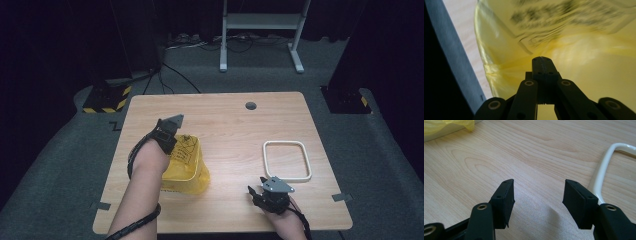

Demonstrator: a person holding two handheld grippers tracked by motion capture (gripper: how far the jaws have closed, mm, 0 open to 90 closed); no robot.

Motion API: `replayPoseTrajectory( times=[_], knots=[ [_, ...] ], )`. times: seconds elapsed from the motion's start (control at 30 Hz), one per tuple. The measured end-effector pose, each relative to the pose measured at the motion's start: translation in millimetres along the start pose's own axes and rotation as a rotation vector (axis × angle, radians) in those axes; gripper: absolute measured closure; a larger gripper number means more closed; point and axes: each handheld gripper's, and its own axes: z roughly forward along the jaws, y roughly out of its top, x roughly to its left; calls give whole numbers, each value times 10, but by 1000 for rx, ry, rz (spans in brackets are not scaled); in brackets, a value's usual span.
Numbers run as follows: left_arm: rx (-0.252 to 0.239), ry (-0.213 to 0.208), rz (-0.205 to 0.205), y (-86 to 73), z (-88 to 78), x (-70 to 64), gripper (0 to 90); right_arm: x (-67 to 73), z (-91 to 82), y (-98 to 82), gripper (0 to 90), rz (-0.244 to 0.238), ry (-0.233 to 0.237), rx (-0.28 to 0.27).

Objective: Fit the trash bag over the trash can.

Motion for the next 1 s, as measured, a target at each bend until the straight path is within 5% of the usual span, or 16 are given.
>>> replayPoseTrajectory(
  times=[0.13,0.23,0.3,0.4,0.53,0.77,0.87,1.0],
  knots=[
    [54,-18,5,16,287,-16,900,-8,-1,0,420,7,3,-3],
    [32,-57,18,45,298,-54,899,-5,-4,-3,420,5,4,-4],
    [-17,-103,19,73,173,-71,899,-2,-4,-2,420,5,2,-3],
    [-119,-80,27,127,-74,-63,900,-3,0,-2,420,0,2,0],
    [-257,-137,-33,256,-182,8,900,6,3,1,420,-3,-1,3],
    [-201,-172,14,365,104,-196,848,-5,0,-1,420,-1,3,1],
    [-208,-165,37,254,-35,-179,803,4,0,0,419,-4,0,3],
    [-246,-179,47,-4,-358,30,707,18,1,1,416,-14,-5,-3]
  ],
)
